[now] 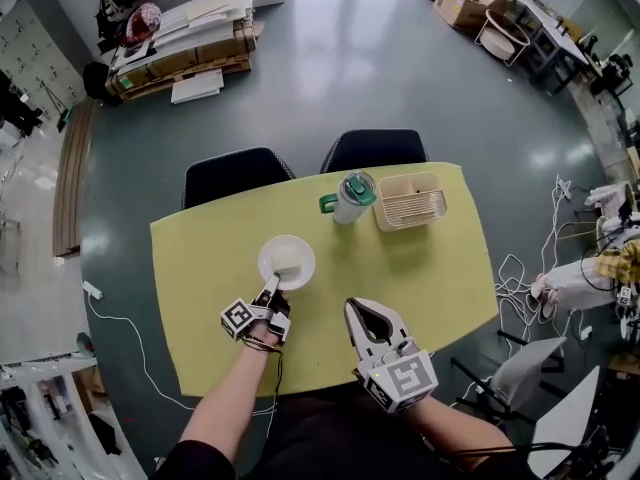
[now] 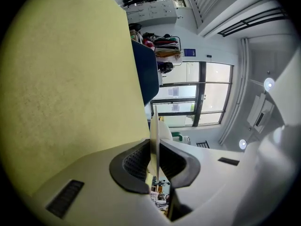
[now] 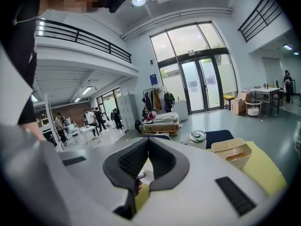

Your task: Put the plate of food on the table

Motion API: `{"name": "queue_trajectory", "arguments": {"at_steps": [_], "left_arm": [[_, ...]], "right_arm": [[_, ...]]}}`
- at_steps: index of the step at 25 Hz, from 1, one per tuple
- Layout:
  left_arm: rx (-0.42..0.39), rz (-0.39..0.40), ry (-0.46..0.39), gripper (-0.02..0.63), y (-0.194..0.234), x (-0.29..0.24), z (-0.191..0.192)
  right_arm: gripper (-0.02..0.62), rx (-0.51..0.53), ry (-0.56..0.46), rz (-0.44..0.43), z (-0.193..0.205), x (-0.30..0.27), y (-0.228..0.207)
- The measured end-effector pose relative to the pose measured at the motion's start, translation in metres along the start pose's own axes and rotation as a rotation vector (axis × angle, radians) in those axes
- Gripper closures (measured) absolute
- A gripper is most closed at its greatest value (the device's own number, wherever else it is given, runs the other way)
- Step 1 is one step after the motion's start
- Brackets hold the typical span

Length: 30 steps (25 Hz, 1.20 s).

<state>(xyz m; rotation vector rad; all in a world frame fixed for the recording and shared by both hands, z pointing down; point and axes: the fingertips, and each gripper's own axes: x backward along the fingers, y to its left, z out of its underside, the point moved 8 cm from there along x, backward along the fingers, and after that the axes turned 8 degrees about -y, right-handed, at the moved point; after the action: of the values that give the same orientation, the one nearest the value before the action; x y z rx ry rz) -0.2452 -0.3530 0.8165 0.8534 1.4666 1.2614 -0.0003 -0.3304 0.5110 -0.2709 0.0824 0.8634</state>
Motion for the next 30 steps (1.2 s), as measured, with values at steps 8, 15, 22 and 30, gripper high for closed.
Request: {"name": "queue_trajectory", "arguments": {"at_steps": [8, 15, 22, 30], "left_arm": [[0.016, -0.085, -0.016, 0.566, 0.035, -0.024, -0.003], [0.023, -0.125, -0.021, 0.566, 0.049, -0.034, 0.000], [0.047, -0.170, -0.018, 0.566, 0.056, -0.037, 0.005], [0.113, -0.274, -0.059, 0.566, 0.065, -0.040, 0.004]], "right_arm": [[0.583, -0.007, 0.038, 0.019, 0.008, -0.007, -0.014], [0.583, -0.019, 0.051, 0.008, 0.008, -0.012, -0.013], [0.583, -0.029, 0.068, 0.042, 0.013, -0.010, -0.016], [0.583, -0.043, 0.100, 0.074, 0.018, -0.008, -0.020]]}}
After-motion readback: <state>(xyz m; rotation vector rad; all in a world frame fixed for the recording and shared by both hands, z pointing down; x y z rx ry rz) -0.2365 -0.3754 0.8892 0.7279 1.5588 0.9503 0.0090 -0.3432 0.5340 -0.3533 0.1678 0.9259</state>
